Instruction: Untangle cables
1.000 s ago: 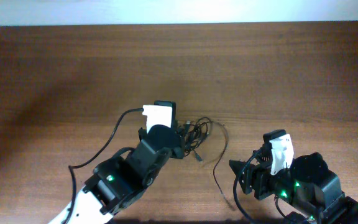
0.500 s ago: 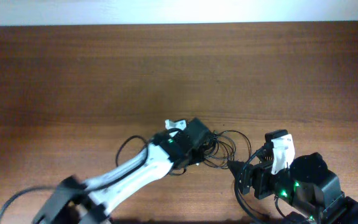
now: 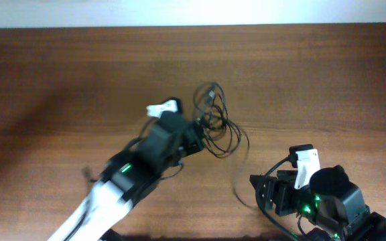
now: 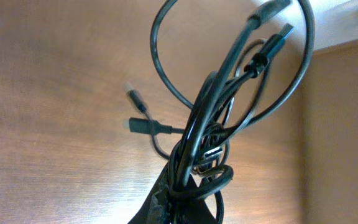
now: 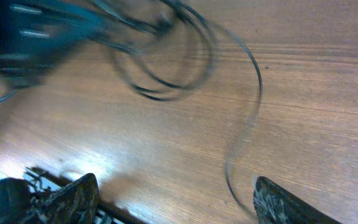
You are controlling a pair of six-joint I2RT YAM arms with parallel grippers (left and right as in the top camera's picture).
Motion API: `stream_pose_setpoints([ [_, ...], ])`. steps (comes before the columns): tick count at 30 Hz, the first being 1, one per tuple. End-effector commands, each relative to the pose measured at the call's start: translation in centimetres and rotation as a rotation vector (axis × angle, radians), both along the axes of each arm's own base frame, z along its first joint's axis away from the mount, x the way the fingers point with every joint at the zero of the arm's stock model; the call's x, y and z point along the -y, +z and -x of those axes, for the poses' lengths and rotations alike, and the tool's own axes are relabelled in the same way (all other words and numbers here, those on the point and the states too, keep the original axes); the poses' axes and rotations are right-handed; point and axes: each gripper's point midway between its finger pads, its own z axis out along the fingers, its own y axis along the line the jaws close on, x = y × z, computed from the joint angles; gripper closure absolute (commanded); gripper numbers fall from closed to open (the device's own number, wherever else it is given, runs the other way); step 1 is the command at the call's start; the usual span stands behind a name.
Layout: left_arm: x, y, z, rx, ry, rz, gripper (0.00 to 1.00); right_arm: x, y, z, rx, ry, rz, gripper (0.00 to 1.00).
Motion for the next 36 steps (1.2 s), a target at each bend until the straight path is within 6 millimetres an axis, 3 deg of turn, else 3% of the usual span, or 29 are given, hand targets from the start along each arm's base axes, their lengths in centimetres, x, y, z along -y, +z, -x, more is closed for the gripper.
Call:
stream_pose_setpoints([
  [1,-2.4,8.2,2.2,0.289,-0.077,0.027,1.0,-1.3,1.7,-0.3,-0.002,-0.006,-0.118,0.32],
  [5,-4.1,11.8,4.5,0.496,-0.171,-0.052,1.0,-4.5,6.2,-0.4,0.129,0.145,-0.279,0.46],
  [9,-4.1,12.6,5.0,0.536,-0.198,-0.05,1.0,-5.9,8.6,0.0,0.192,0.225,-0.364,0.48],
  [12,-4.0,13.1,4.9,0.467,-0.117,0.077,1.0,-6.6,7.5,-0.9,0.031,0.135,-0.433,0.49],
  [15,-3.4,13.1,5.4,0.454,-0.154,0.105,1.0,-9.6,6.4,-3.1,-0.052,0.171,-0.46,0.51],
  [17,-3.4,13.0,5.5,0.45,-0.158,0.104,1.0,-12.6,6.5,-4.5,-0.131,0.226,-0.549,0.62],
  [20,-2.6,13.1,6.1,0.438,-0.209,0.13,1.0,-14.4,5.1,-7.0,-0.216,0.166,-0.597,0.73],
  [22,-2.3,13.0,6.5,0.431,-0.236,0.142,1.0,-15.1,4.7,-7.9,-0.223,0.159,-0.609,0.96],
  [25,-3.0,13.2,5.9,0.449,-0.185,0.121,1.0,-14.3,2.0,-6.8,-0.261,0.174,-0.495,0.96],
  [26,-4.4,14.0,5.0,0.495,-0.095,0.097,1.0,-13.0,-0.5,-5.9,-0.304,0.152,-0.384,0.96],
  [28,-5.1,16.7,5.1,0.587,-0.057,0.144,1.0,-9.8,-4.4,-5.0,-0.365,0.046,-0.194,0.96],
  [29,-6.0,17.8,5.3,0.63,-0.019,0.155,1.0,-8.3,-5.0,-4.8,-0.342,0.028,-0.12,0.96],
  [30,-6.8,17.9,5.3,0.644,0.009,0.131,1.0,-8.2,-4.2,-4.7,-0.299,0.045,-0.122,0.96],
  [33,-6.9,15.7,5.3,0.574,0.001,0.074,1.0,-7.8,1.4,-4.6,-0.079,0.098,-0.216,0.96],
  [35,-7.6,15.4,5.0,0.568,0.037,0.048,1.0,-4.9,3.2,-4.4,0.03,0.0,-0.19,0.96],
  [36,-8.7,15.3,4.4,0.573,0.103,0.014,1.0,-2.4,3.7,-4.0,0.086,-0.087,-0.156,0.96],
])
